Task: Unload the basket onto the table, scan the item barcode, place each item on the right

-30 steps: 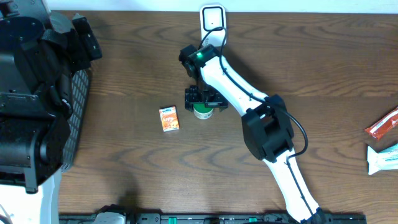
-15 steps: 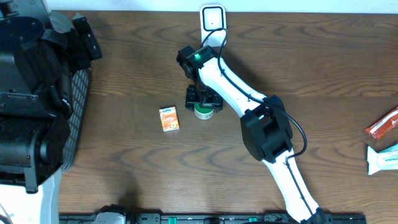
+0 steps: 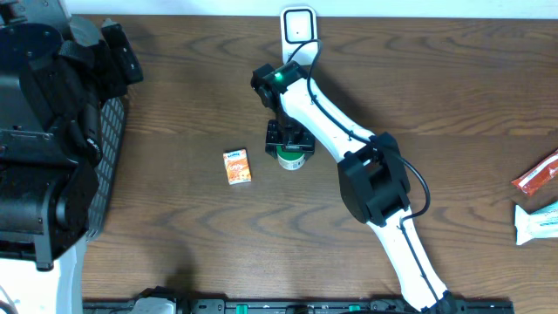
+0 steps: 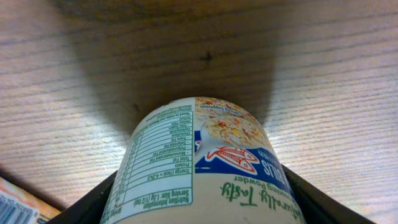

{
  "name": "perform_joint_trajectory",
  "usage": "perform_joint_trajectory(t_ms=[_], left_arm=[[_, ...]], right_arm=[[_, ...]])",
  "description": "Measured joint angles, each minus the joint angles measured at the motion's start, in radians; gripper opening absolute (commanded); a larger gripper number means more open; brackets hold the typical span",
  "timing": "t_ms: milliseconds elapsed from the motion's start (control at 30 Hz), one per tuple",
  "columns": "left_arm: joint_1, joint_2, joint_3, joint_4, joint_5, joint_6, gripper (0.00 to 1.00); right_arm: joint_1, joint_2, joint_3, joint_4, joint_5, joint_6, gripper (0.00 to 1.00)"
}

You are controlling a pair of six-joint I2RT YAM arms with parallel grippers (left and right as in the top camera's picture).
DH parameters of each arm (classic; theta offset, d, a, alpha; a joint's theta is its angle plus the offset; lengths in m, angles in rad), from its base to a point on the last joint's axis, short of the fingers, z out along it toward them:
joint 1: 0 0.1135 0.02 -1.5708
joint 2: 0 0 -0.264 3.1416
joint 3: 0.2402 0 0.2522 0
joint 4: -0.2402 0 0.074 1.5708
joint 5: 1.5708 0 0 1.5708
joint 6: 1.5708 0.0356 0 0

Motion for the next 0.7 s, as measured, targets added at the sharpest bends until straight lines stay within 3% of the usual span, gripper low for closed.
perform_joint_trajectory(t_ms=[400, 567, 700], left_arm=[[0.000, 0.000, 0.000, 0.000, 0.000, 0.000, 0.98], [0.000, 0.000, 0.000, 0.000, 0.000, 0.000, 0.98], [0.000, 0.000, 0.000, 0.000, 0.000, 0.000, 0.98]], right_arm=[[-0.047, 0.014, 0.185, -0.206, -0.081, -0.079, 0.51], [-0.047, 0.014, 0.188, -0.105, -0.061, -0.047, 0.54], [-0.040, 0.014, 0.185, -0.034, 0.018, 0.076, 0.55]])
